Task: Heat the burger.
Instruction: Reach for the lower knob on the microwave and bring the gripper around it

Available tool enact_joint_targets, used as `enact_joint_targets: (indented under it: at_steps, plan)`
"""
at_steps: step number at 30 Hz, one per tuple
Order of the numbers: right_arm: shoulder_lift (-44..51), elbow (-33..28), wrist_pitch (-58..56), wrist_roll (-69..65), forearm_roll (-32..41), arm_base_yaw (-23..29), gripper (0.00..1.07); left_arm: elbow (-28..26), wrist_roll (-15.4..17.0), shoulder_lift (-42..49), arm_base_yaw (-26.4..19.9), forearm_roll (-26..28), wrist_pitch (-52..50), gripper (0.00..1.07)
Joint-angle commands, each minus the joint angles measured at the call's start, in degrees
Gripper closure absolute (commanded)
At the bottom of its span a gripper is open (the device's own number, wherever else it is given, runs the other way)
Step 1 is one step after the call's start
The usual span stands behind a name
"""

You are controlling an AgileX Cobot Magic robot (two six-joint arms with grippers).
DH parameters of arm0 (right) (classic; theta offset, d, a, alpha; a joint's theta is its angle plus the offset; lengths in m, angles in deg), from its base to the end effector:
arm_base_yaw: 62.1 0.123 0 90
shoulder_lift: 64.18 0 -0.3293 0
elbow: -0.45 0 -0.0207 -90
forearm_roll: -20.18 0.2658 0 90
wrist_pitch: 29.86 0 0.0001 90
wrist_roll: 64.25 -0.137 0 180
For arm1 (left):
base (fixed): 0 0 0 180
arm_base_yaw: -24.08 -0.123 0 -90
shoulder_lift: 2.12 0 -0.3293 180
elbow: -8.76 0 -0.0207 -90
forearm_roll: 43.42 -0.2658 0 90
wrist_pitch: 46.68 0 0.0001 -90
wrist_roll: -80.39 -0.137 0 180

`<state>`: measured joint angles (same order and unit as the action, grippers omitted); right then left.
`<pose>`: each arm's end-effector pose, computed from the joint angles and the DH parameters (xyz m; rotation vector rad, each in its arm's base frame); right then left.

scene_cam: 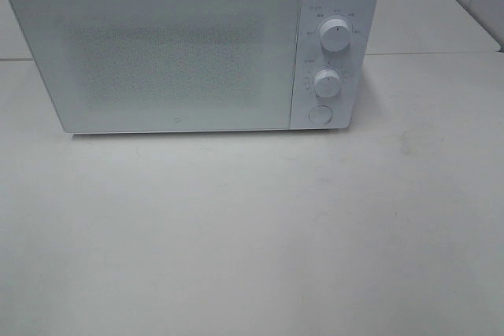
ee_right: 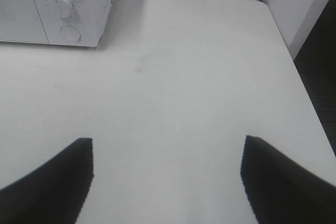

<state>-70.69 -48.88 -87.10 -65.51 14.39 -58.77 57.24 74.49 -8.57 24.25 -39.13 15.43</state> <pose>0.0075 -0.0112 0.2734 -0.0341 1.9701 -0.0672 0.0002 -0.0091 0.2676 0.1136 2.0374 -0.0269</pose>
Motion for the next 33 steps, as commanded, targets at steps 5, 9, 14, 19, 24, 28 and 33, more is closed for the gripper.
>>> enact_joint_targets:
  at_steps: [5,9,14,19,24,28,33]
  plan:
    - [1.1,-0.2,0.5,0.3,0.0,-0.3,0.32,0.2,-0.1,0.4,0.1,0.1,-0.7,0.06]
    - [1.1,-0.2,0.3,0.3,2.1,-0.3,0.32,0.2,-0.1,0.4,0.1,0.1,-0.7,0.06]
    - [1.1,-0.2,0.3,-0.1,2.8,-0.3,0.32,0.2,-0.1,0.4,0.1,0.1,-0.7,0.06]
    - [1.1,0.1,0.5,-1.1,2.6,0.4,0.32,0.2,-0.1,0.4,0.1,0.1,-0.7,0.06]
    - [0.3,1.5,3.7,-1.4,2.6,0.4,0.32,0.2,-0.1,0.4,0.1,0.1,-0.7,0.06]
    - [-1.8,1.5,5.4,-1.4,2.6,0.4,0.32,0.2,-0.1,0.4,0.1,0.1,-0.7,0.06]
    - [-9.6,1.1,12.1,-1.5,2.6,0.4,0.32,0.2,-0.1,0.4,0.1,0.1,-0.7,0.06]
